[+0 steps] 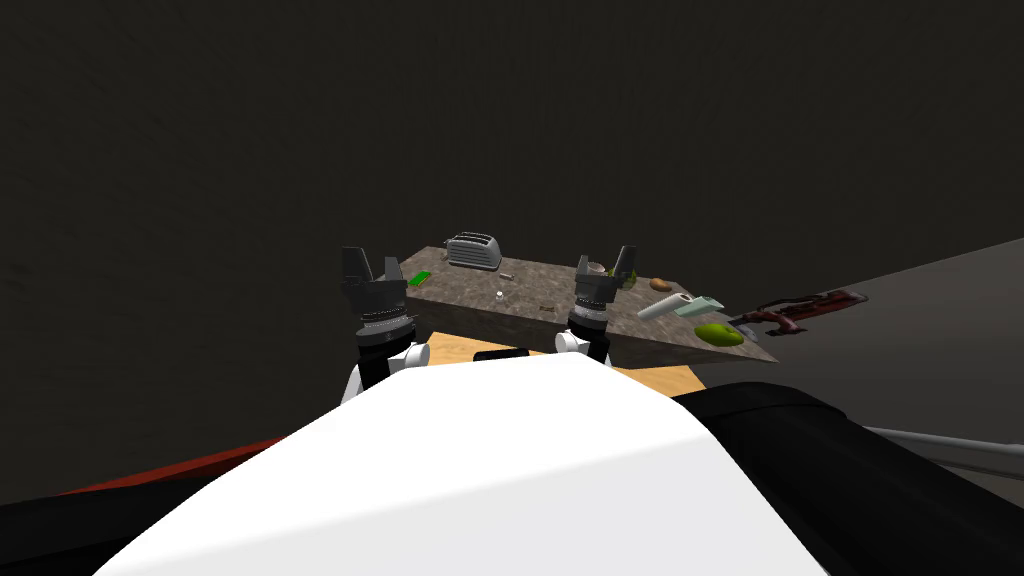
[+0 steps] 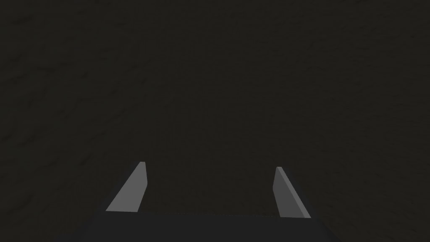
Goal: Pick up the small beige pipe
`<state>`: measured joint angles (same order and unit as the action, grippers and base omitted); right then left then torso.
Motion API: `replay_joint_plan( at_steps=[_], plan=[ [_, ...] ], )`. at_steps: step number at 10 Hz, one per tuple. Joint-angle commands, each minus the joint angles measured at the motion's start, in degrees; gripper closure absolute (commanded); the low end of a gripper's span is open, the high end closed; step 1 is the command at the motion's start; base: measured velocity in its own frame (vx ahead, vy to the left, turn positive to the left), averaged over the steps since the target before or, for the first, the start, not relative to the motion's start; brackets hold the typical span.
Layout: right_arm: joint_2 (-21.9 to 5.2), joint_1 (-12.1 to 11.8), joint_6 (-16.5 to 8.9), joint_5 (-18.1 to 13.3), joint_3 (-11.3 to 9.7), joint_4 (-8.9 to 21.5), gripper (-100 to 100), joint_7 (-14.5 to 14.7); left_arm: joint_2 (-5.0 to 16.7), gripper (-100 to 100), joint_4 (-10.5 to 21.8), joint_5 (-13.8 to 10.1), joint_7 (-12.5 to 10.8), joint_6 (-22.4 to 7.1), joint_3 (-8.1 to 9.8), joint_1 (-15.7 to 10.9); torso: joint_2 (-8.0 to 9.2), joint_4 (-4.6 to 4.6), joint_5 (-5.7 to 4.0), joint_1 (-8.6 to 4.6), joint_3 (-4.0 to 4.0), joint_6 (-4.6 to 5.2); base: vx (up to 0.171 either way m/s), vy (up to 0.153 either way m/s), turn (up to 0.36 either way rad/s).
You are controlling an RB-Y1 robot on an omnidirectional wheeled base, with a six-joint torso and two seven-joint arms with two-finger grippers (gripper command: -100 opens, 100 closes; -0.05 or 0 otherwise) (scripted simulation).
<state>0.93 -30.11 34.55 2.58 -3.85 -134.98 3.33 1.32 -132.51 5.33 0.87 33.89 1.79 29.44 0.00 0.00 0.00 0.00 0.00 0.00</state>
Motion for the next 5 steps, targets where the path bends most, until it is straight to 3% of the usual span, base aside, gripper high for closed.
replay_joint_plan(
  at_steps=[1, 5],
  plan=[
    [-2.0, 0.6, -0.1, -0.4, -0.2, 0.4, -100, 0.4, 0.0, 0, 0.0, 0.0, 0.0, 0.0, 0.00, 0.0, 0.00, 0.00, 0.00, 0.00, 0.00, 0.00, -0.029, 0.028, 0.017],
    [-8.9, 3.6, -0.9, -2.8, -1.6, 3.1, -100, 2.3, 0.0, 0, 0.0, 0.0, 0.0, 0.0, -0.01, 0.0, 0.26, 0.06, 0.04, 0.17, 0.15, -0.01, -0.067, 0.052, 0.044]
  ],
)
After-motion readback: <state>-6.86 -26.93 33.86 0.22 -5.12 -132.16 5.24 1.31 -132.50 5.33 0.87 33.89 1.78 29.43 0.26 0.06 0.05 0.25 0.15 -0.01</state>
